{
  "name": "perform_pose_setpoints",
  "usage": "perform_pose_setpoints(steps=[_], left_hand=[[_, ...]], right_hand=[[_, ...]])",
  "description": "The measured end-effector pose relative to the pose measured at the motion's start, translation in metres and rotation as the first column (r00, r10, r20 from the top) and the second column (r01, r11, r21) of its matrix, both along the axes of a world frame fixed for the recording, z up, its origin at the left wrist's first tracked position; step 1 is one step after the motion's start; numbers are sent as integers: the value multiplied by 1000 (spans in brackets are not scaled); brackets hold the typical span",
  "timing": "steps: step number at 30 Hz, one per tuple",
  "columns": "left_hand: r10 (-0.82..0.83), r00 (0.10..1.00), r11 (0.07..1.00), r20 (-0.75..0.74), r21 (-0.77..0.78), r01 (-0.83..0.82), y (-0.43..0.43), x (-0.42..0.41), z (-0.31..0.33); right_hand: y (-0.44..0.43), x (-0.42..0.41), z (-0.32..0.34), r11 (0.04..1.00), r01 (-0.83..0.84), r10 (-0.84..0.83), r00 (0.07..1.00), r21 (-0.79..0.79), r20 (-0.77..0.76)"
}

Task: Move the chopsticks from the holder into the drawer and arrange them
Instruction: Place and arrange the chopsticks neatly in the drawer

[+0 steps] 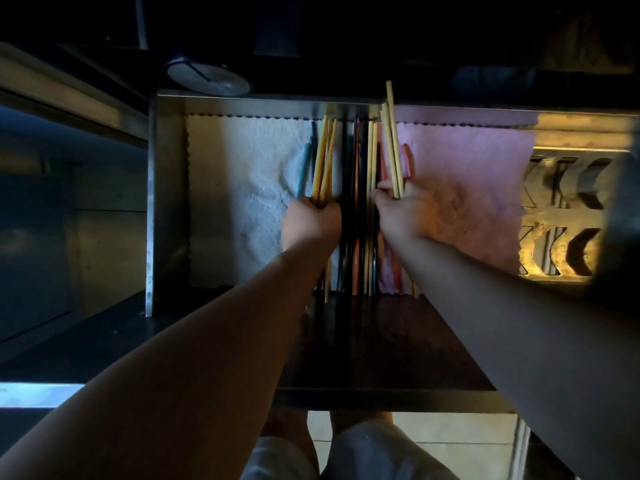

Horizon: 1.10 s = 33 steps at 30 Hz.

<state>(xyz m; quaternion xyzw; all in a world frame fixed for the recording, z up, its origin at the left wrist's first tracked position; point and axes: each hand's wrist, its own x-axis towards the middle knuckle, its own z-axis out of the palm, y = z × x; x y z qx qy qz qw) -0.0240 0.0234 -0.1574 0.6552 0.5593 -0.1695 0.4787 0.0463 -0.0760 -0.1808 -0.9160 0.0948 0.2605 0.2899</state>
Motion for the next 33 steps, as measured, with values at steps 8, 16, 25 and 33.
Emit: perform_pose_setpoints(steps=[8,16,25,33], left_hand=[[25,999,1000,45,-17,-24,8,-7,6],[36,998,999,59,-13,-35,7,-9,5],[75,996,997,48,-39,-73,7,-11,6],[107,992,993,68,-66,-102,5,-10,10]], right_hand=[[9,3,6,990,-71,71,997,-122,-3],[17,3,8,969,-110,110,994,-220,-13],[25,0,4,975,-101,95,995,-197,-37],[17,3,17,993,-22,15,997,-114,-69]])
